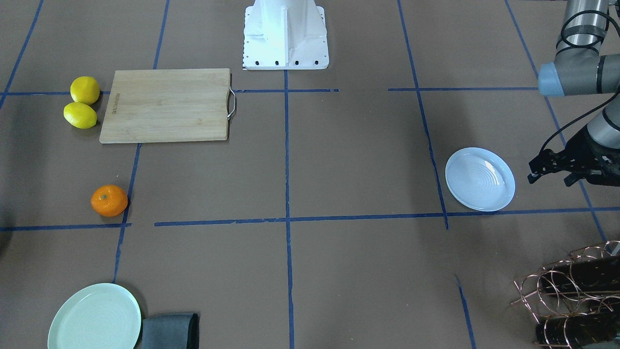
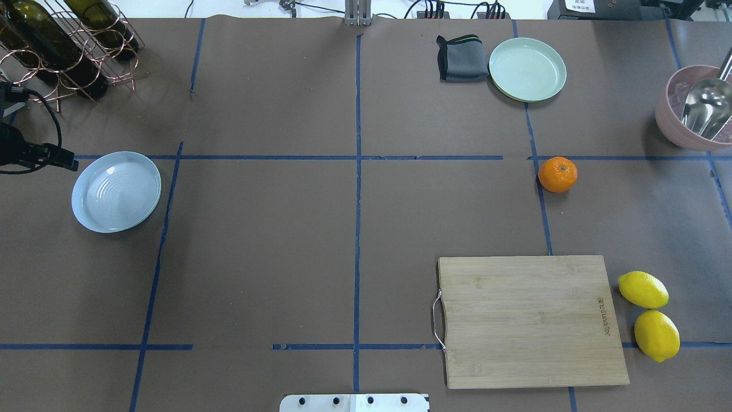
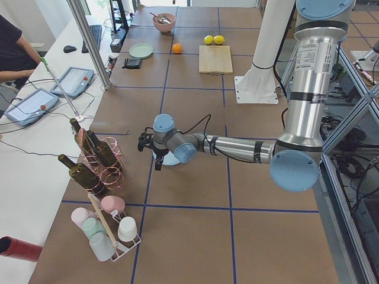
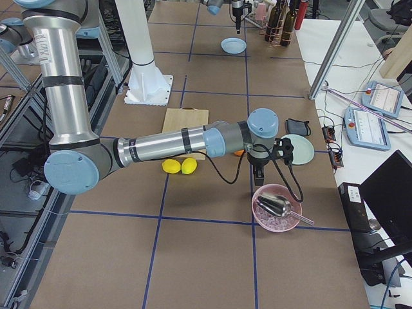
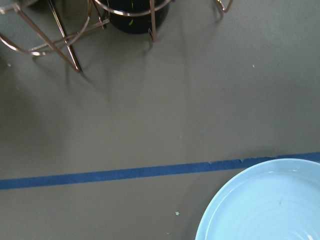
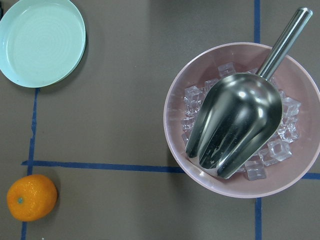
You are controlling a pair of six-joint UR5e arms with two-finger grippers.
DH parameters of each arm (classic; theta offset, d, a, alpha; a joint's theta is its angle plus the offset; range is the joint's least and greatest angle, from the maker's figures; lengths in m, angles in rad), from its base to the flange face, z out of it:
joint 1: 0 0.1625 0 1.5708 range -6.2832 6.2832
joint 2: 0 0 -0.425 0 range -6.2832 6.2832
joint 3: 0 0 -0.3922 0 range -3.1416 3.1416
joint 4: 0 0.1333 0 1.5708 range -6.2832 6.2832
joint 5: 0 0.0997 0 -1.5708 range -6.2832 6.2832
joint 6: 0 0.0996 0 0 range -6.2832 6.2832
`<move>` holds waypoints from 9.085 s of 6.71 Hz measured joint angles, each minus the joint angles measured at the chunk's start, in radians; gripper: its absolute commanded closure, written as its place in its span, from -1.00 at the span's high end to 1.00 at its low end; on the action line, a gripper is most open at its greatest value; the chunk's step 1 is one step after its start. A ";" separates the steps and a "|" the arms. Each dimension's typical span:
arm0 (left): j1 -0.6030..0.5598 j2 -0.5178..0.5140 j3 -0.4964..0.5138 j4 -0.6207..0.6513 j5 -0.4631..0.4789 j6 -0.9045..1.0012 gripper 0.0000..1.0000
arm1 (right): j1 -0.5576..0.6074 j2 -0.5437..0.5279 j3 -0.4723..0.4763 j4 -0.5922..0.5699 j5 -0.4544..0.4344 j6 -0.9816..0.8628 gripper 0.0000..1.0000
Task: Pick orange to plate
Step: 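Lower the left gripper and pinch the light blue plate's rim, then lift the plate with the left gripper to table center while right arm reaches toward orange, then release the plate with the left gripper while the right gripper grasps the orange, then lift the orange with the right gripper toward the plate while left arm withdraws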
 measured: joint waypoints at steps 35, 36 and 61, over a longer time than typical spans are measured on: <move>0.466 -0.561 0.070 0.020 0.162 -0.990 0.98 | -0.450 0.074 0.098 0.290 -0.160 0.746 1.00; 0.464 -0.556 0.069 0.020 0.163 -0.959 1.00 | -0.460 0.077 0.095 0.290 -0.167 0.747 1.00; 0.095 -0.120 -0.320 0.058 0.042 -0.273 1.00 | -0.727 0.410 -0.080 0.295 -0.411 0.926 -1.00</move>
